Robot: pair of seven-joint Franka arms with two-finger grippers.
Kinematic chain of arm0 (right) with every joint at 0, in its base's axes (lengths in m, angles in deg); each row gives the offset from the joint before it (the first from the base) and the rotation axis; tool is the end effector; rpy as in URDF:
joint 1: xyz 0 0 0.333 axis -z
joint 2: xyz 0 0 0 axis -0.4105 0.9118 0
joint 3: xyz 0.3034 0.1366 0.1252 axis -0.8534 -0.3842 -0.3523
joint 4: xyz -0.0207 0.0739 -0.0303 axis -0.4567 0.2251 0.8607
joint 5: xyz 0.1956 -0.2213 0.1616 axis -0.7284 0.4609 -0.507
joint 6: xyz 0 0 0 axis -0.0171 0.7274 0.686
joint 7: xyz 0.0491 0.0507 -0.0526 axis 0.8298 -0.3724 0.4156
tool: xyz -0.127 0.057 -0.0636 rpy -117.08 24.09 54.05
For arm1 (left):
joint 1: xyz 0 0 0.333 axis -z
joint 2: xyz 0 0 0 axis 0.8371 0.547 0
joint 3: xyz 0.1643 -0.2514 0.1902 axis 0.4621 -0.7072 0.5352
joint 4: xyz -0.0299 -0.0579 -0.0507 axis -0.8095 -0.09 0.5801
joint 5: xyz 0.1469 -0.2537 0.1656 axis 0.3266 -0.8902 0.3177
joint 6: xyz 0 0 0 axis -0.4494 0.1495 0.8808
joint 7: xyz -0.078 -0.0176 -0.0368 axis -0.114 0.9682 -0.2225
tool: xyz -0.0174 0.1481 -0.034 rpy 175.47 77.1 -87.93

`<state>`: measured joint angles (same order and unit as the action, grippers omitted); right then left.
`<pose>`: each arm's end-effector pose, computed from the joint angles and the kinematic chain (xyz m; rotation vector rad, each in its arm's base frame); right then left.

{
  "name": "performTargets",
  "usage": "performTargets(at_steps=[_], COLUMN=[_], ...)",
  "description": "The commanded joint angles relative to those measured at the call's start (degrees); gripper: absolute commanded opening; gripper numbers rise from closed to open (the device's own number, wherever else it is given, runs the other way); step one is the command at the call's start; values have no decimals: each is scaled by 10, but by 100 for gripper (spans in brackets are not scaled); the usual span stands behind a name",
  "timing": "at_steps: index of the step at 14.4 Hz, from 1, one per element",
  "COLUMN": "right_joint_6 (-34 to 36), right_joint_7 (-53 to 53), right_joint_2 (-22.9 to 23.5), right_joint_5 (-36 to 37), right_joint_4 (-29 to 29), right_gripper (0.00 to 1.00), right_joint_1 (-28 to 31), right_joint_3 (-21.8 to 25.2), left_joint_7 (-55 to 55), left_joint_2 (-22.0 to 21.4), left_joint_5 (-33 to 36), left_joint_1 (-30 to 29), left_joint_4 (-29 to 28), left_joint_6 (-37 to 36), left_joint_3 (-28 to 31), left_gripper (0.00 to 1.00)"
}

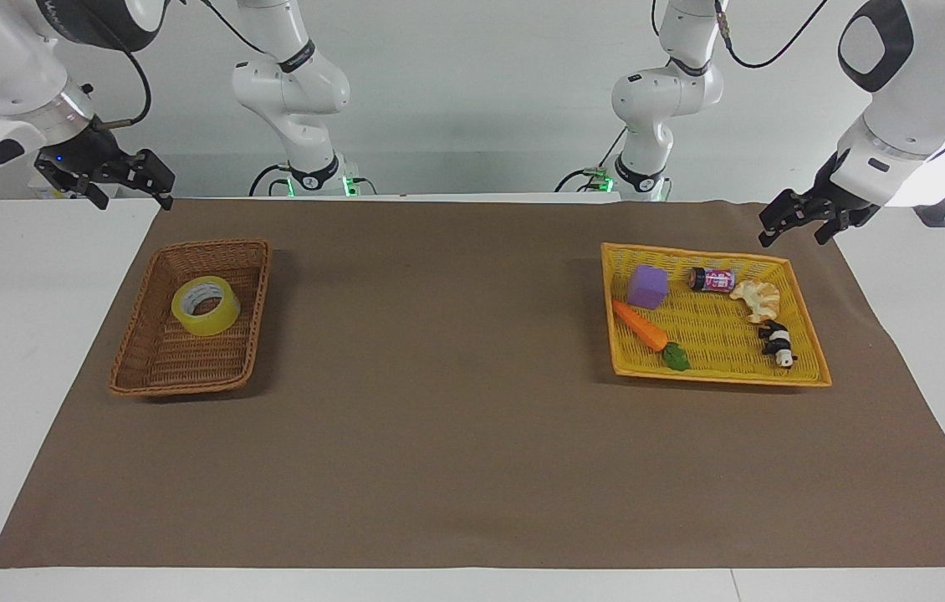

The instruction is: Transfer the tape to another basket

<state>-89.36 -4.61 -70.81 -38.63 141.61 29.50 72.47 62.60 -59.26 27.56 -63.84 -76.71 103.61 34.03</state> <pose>0.4526 -0.0927 0.6158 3.1319 -0.0341 -0.2423 0.4803 -0.0287 0.5964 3.0941 -0.0348 -0.1028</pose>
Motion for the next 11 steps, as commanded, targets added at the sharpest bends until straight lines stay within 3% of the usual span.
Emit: performTargets(at_steps=[1,4,11], right_joint_6=[0,-6,-1], right_joint_7=[-10,-12,-12], right_joint_2=[2,-20,-18], right_joint_5=[6,7,2], right_joint_4=[-6,17,13], right_gripper=[100,100,100], right_joint_1=[-24,-46,-46], right_joint_3=[11,25,30], left_joint_7=[0,0,0], left_joint_2=[-13,-13,-13], left_joint_5=[11,11,11], left_joint_1=[-3,-3,-3], left_joint_4=[-9,-9,-9], left_joint_6=[-6,-6,-6], left_joint_3=[-1,-1,-1], left_gripper=[100,100,100])
